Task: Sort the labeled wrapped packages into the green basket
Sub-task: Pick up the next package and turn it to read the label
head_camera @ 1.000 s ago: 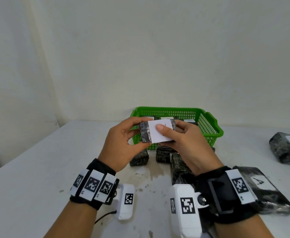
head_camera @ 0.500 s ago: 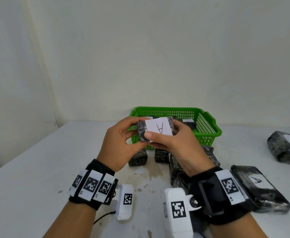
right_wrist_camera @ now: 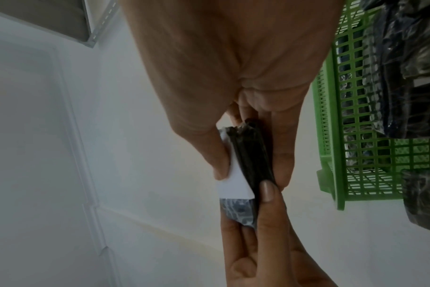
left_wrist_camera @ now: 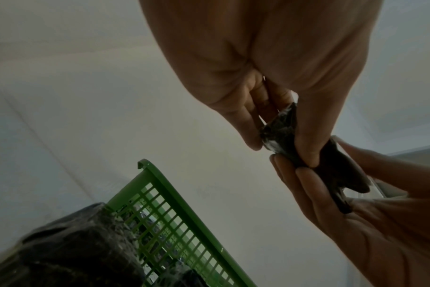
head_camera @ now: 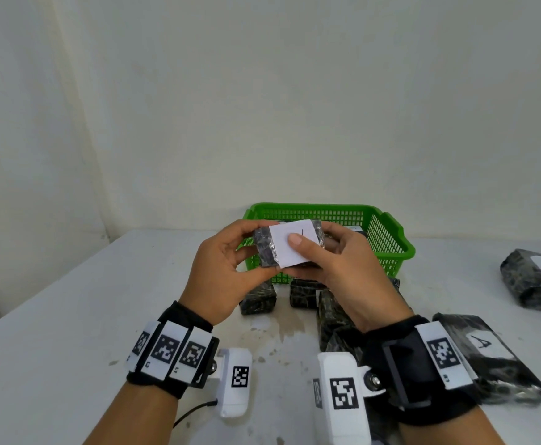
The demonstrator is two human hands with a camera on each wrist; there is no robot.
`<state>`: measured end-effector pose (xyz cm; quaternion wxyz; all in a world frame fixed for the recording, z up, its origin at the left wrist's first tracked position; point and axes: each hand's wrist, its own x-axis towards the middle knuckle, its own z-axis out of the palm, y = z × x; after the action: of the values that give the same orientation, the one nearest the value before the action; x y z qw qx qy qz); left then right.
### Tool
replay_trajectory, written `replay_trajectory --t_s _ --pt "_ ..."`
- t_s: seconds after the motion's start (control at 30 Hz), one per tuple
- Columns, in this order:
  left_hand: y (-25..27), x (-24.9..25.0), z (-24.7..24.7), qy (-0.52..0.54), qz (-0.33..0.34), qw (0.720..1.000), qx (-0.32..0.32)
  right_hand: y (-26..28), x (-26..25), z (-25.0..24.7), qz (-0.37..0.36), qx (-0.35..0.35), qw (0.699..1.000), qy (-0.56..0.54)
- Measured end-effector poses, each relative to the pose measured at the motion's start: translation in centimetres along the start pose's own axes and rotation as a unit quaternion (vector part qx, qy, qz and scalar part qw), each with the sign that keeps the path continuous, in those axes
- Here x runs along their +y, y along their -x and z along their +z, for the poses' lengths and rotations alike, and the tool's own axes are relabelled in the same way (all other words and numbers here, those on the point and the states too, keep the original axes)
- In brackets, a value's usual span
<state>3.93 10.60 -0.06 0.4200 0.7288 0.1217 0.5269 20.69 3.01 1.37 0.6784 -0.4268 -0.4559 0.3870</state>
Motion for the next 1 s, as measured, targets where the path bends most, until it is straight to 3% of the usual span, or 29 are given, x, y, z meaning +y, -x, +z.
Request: replay_trajectory --t_s 0.27,0.4,0.53,0.63,0.83,1.0 --pt "-0.1 -0.2 -0.2 0.024 -0.021 0.999 -0.008 -0.2 -0.2 0.0 -0.028 0.019 0.999 -0.037" --pt "0.0 -0.1 -0.2 0.026 -0.02 0.999 -0.042 0.1 -0.8 -0.8 -0.092 0.014 0.994 0.061" --pt "0.0 0.0 -0.3 0.0 -0.023 1.0 -0.018 0.6 -1.0 -0.7 -0.118 -0.041 0.985 0.118" --pt "-0.1 0.1 -0.3 0.027 -0.037 0.999 -0.008 0.5 -1.0 -0.3 -0.095 -0.05 0.991 0.078" --pt "-0.2 0.0 -0.2 0.058 -0.042 0.997 -0.001 0.7 -1.1 0.2 0.032 -0.104 0.994 0.0" --pt "-0.3 -0.1 -0.5 0.043 -0.039 0.998 0.009 0.7 -1.0 0.8 0.033 -0.087 0.995 -0.02"
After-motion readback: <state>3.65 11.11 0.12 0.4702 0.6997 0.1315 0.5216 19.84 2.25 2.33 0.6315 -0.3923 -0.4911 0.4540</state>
